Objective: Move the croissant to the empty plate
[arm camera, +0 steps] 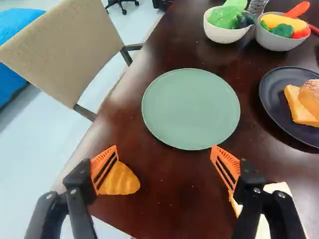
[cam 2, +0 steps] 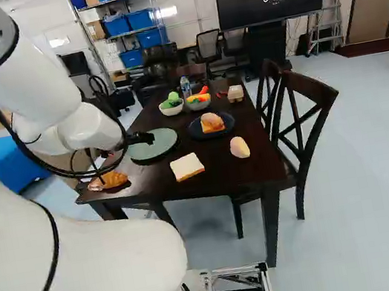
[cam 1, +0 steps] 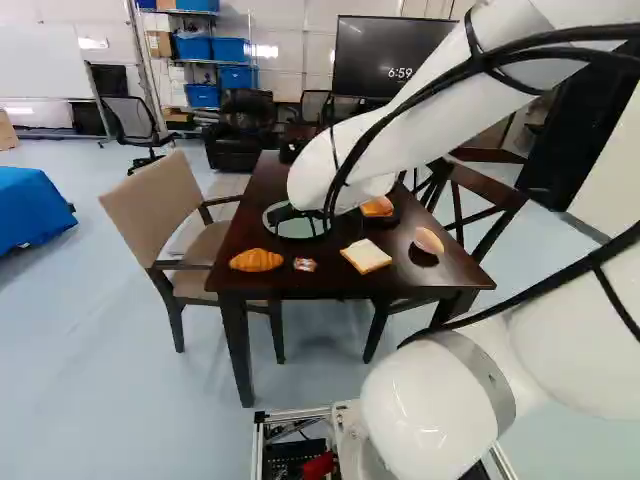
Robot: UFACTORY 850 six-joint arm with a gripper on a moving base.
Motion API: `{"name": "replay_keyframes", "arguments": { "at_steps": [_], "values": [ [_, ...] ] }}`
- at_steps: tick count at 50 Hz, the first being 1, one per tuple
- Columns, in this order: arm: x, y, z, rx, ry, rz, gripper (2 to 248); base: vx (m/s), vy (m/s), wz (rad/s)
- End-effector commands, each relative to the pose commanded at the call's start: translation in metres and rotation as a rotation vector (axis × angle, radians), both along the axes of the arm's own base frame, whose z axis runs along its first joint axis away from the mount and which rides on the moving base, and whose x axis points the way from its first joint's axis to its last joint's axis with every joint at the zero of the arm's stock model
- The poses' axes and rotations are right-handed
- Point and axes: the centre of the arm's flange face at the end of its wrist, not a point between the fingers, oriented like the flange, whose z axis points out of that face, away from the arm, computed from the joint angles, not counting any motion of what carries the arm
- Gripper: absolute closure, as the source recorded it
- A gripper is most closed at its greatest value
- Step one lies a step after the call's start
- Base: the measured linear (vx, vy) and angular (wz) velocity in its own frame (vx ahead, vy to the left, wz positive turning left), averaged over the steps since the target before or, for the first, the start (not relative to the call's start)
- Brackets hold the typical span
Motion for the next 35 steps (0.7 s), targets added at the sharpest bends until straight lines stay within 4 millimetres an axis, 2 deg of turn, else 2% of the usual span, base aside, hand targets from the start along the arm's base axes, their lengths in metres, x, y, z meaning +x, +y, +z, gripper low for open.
{"name": "replay_keyframes", "arguments": {
  "at_steps": [22, 35],
  "values": [
    [0.003, 0.016, 0.018, -0.008, 0.059, 0.041, 3, 0.0, 0.0, 0.0],
    [0.011, 0.03, 0.031, -0.021, 0.101, 0.069, 3, 0.0, 0.0, 0.0]
  ]
}}
